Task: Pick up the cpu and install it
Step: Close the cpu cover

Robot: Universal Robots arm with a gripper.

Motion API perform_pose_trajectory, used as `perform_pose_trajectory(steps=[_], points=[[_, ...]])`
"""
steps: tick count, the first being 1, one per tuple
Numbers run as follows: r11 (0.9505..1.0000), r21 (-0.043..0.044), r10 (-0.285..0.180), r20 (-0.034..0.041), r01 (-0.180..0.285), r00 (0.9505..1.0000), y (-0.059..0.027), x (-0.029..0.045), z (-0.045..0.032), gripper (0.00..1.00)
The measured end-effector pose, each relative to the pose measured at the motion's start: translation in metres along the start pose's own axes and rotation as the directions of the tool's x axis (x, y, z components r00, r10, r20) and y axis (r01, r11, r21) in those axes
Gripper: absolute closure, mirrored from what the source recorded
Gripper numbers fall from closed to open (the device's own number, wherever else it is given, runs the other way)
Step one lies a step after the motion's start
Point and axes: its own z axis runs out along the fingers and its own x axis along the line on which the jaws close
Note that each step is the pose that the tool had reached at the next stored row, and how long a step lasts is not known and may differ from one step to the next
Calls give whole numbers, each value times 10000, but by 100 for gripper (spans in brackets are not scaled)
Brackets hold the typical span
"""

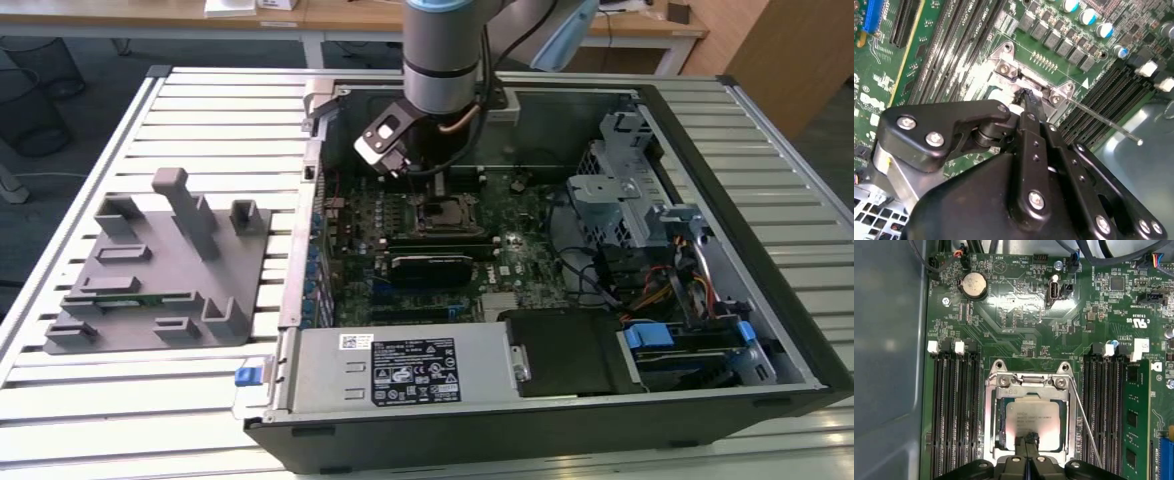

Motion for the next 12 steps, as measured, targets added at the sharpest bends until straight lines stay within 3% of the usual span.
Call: perform_pose_trajectory(steps=[8, 12], points=[[10000, 2, 1, -20, -1, 10000, 34, -1, -3, 89], [10000, 2, 1, -30, -1, 10000, 36, -1, -55, 89]])
